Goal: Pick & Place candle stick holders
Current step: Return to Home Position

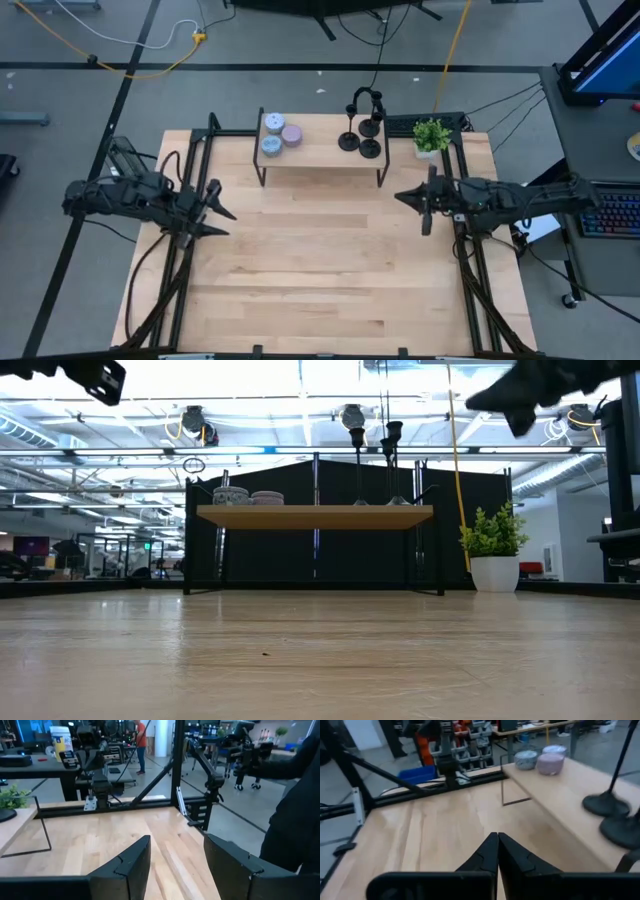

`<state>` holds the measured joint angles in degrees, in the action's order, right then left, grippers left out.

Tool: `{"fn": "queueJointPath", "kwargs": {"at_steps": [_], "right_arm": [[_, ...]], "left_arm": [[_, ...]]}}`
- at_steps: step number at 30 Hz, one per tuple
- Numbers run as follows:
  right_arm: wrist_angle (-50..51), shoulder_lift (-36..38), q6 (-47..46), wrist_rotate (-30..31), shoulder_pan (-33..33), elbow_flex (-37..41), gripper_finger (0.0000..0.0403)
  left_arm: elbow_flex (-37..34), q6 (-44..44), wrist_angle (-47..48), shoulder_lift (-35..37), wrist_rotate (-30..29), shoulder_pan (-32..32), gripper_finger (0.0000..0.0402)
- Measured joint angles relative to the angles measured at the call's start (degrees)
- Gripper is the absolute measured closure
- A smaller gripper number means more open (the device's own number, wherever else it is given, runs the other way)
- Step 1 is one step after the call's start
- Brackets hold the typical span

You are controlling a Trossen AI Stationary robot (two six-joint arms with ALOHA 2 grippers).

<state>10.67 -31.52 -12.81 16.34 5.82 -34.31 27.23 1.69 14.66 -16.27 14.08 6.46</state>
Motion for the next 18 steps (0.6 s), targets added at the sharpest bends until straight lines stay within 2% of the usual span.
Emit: {"fn": "queueJointPath", "kwargs": {"at_steps": [5, 11, 18], "right_arm": [[-2.3, 6.1, -2.9, -0.1, 1.2, 7.1, 0.0403], [-2.2, 12.7, -3.9, -0.1, 1.4, 12.0, 0.0403], [2.2, 19.9, -6.6, 0.0, 1.4, 14.7, 0.0403]], "left_arm": [[-5.4, -0.4, -6.7, 0.0, 0.0, 0.0, 0.0213], [-12.9, 0.1, -17.7, 0.4, -0.1, 0.0, 0.0213], [-17.1, 0.7, -19.2, 3.4, -2.8, -0.1, 0.0213]]}}
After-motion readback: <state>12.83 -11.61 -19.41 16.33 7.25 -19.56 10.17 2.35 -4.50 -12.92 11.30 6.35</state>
